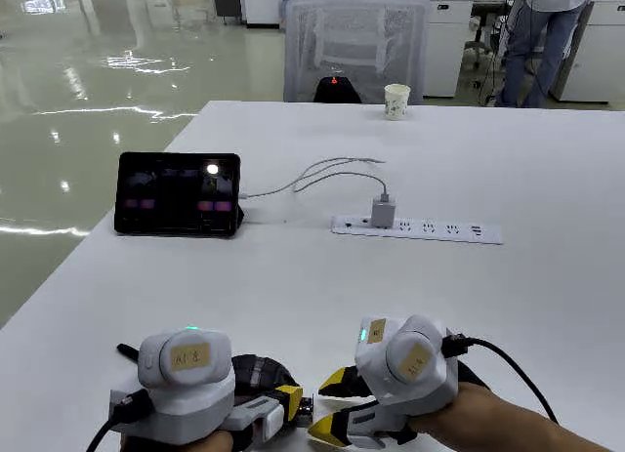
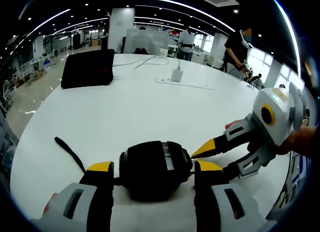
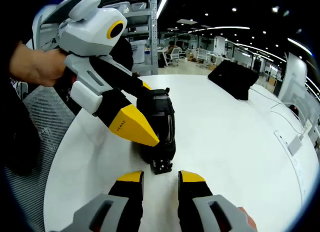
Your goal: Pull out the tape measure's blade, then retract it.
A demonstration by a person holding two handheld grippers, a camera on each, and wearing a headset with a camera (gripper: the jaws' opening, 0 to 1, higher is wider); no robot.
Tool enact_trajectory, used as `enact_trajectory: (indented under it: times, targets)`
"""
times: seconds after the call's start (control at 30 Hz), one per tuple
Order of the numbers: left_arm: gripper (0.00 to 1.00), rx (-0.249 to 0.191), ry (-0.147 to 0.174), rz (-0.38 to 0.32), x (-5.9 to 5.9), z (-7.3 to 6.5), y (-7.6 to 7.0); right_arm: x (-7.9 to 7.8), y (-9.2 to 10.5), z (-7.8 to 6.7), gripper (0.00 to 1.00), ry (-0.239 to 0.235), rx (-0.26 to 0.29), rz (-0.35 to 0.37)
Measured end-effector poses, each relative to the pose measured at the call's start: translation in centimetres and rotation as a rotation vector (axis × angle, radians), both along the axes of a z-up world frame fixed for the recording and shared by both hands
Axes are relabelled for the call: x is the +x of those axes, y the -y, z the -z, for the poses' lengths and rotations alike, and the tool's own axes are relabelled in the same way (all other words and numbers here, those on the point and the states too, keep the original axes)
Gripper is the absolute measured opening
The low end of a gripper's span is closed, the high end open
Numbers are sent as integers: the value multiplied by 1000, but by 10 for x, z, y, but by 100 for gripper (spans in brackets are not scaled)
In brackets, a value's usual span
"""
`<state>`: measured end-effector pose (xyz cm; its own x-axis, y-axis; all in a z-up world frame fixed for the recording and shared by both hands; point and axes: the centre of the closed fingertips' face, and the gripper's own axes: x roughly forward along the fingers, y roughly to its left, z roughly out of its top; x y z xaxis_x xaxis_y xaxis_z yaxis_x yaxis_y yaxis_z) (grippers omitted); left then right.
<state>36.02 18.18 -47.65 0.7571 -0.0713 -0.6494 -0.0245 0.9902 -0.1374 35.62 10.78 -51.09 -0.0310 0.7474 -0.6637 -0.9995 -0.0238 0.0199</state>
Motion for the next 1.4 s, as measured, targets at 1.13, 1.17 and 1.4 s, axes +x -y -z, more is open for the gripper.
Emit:
enact_trajectory:
  times: [1.13,1.17,1.4]
  targets:
    - [77,1,86,186,-27,-17,10,-4,74,-26,47,-3,59,247]
    - [78,-2,90,197,-28,-17,10,-4,78,-26,47,1,61,254]
    - [80,-9,99,245,-39,-15,14,-11,93,-33,54,14,85,296]
